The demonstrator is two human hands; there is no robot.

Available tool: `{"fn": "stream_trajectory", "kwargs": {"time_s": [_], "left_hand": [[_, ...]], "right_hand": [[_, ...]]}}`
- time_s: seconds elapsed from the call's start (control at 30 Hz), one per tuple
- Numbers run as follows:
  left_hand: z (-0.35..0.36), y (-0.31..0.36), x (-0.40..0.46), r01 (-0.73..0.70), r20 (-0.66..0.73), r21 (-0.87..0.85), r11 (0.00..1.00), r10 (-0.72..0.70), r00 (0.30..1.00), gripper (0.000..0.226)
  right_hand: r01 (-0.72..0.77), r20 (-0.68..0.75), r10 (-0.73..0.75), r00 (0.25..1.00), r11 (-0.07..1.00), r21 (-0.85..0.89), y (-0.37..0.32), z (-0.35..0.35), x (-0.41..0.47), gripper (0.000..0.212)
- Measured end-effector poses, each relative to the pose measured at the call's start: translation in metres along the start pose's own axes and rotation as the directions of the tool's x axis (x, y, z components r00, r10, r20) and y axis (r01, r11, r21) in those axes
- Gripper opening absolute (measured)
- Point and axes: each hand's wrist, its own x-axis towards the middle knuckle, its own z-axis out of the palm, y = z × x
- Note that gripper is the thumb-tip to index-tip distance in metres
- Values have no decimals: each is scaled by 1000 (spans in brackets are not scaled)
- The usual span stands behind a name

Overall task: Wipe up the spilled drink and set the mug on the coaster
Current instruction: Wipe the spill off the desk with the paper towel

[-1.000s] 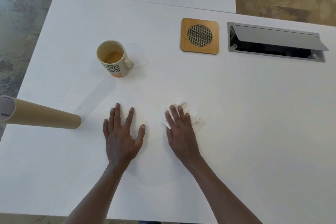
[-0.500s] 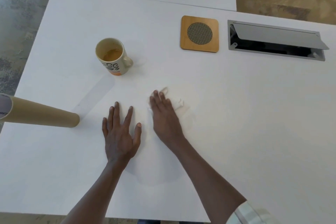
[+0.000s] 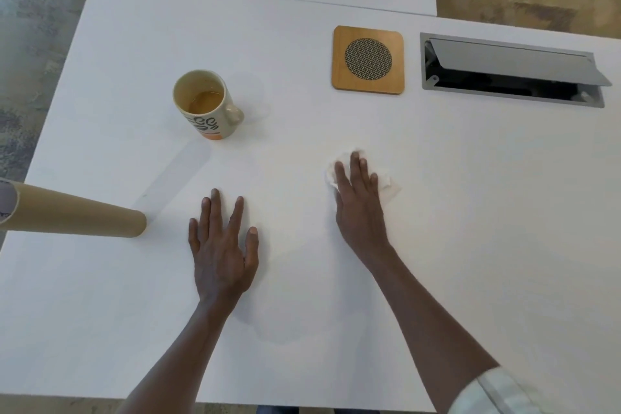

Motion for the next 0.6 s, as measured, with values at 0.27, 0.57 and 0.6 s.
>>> {"fn": "stream_trajectory", "kwargs": {"time_s": [0.27,0.57,0.6], "left_hand": [[3,-2,-1,11,-3,4,1000,-11,1000,67],[1,0,-1,17,18,-3,1000,-16,1000,68],[1,1,-1,18,19,-8,1000,-18,1000,68]], "right_hand": [[251,81,-255,964,967,50,-56,34,5,58],[326,87,-330,940,944,60,-10,22,-78,62],[289,76,-292,953,956,57,-1,16,-78,62]]}}
